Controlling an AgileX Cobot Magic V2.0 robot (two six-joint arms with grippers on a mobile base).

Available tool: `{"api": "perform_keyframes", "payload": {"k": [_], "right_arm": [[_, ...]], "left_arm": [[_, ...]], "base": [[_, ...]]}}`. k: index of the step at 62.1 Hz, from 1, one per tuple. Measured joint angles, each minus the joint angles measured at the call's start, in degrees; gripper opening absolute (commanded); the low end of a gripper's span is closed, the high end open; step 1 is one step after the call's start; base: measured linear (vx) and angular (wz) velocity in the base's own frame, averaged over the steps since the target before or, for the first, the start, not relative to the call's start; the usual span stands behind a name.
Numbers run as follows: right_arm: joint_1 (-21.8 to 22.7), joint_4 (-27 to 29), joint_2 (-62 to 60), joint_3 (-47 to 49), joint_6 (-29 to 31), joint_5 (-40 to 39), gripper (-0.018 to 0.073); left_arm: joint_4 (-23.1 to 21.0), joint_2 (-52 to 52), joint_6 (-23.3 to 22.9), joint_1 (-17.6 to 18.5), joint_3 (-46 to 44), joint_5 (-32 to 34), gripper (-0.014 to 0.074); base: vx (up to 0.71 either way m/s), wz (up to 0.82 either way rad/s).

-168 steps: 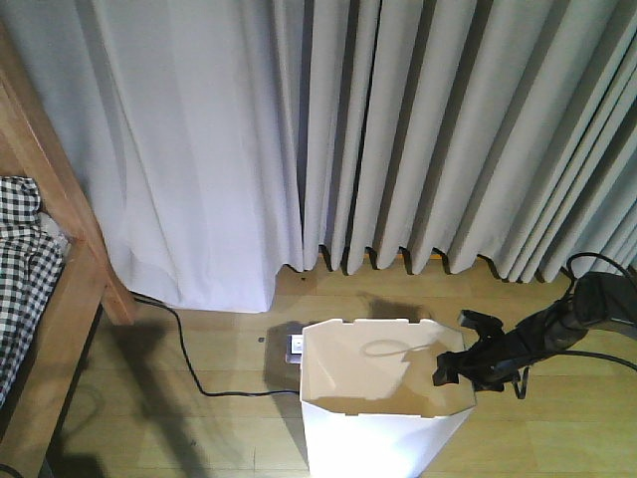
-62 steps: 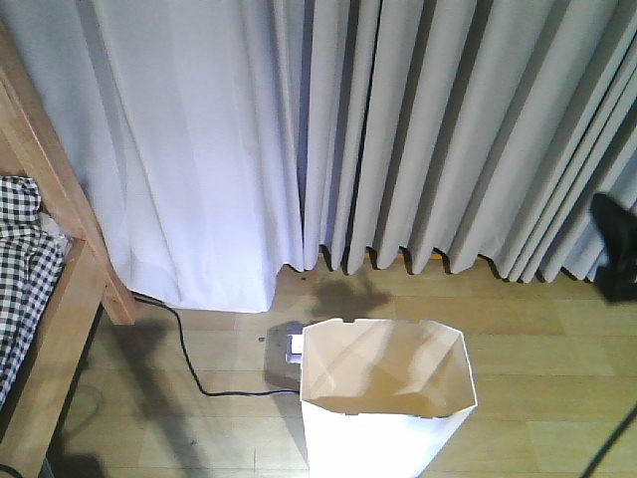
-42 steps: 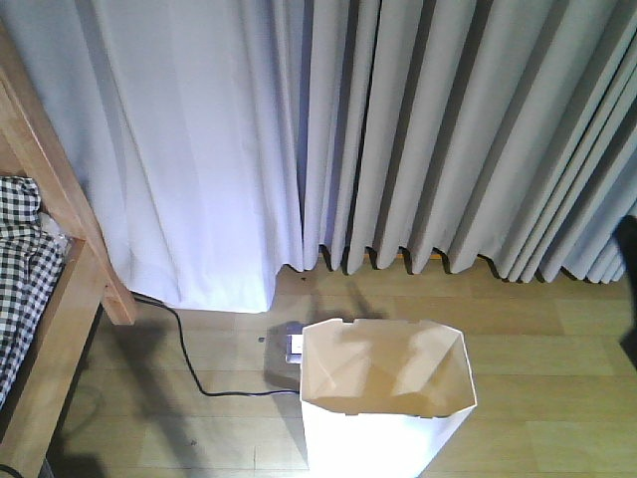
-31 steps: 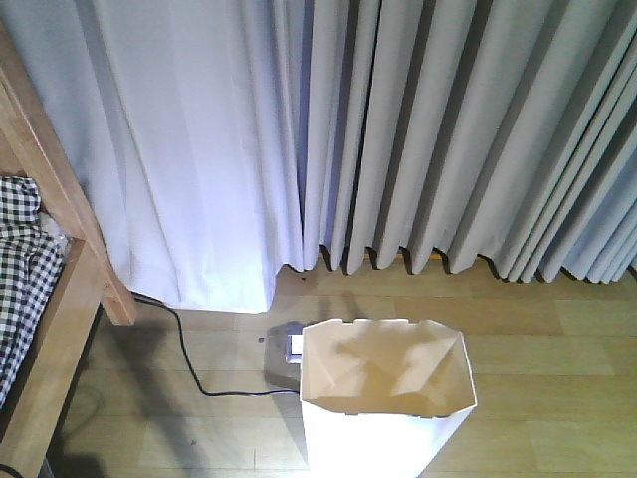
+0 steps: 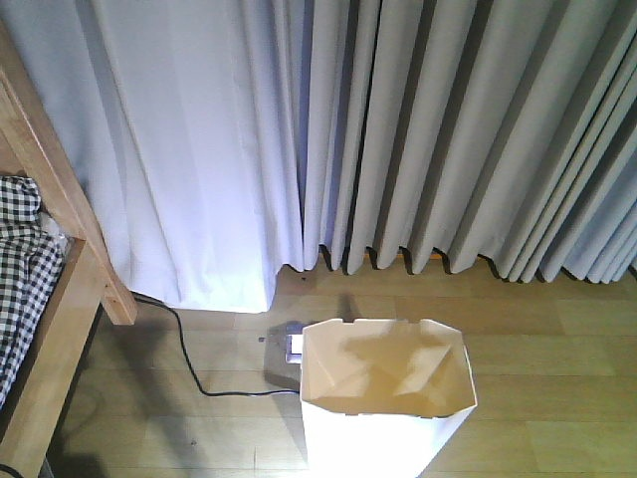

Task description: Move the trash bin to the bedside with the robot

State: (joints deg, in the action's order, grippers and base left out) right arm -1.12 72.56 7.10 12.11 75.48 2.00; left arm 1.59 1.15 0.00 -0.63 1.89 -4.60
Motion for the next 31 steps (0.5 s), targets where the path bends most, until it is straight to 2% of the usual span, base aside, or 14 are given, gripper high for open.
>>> {"api": "perform_keyframes", "payload": {"k": [21,25,28,31], "right_arm": [[0.0,-1.1,0.0,-0.7,-0.6,0.0,-0.0008],[0.0,-6.0,0.0,-1.2,-4.0,1.1,-0.0008],[0.0,-12.7,0.0,-1.3,-9.4,2.0,-0.0008],[0.0,-21.3,0.0,-1.3,-17.3,2.9,-0.0008]], "left_arm": [[0.0,0.0,0.0,0.0,0.0,0.0,-0.0006],[0.0,0.0,0.0,0.0,0.0,0.0,-0.0006],[0.0,0.0,0.0,0.0,0.0,0.0,-0.0006],[0.0,0.0,0.0,0.0,0.0,0.0,-0.0006]], "base": [[0.0,0.0],[0.0,0.0],[0.0,0.0],[0.0,0.0]]}}
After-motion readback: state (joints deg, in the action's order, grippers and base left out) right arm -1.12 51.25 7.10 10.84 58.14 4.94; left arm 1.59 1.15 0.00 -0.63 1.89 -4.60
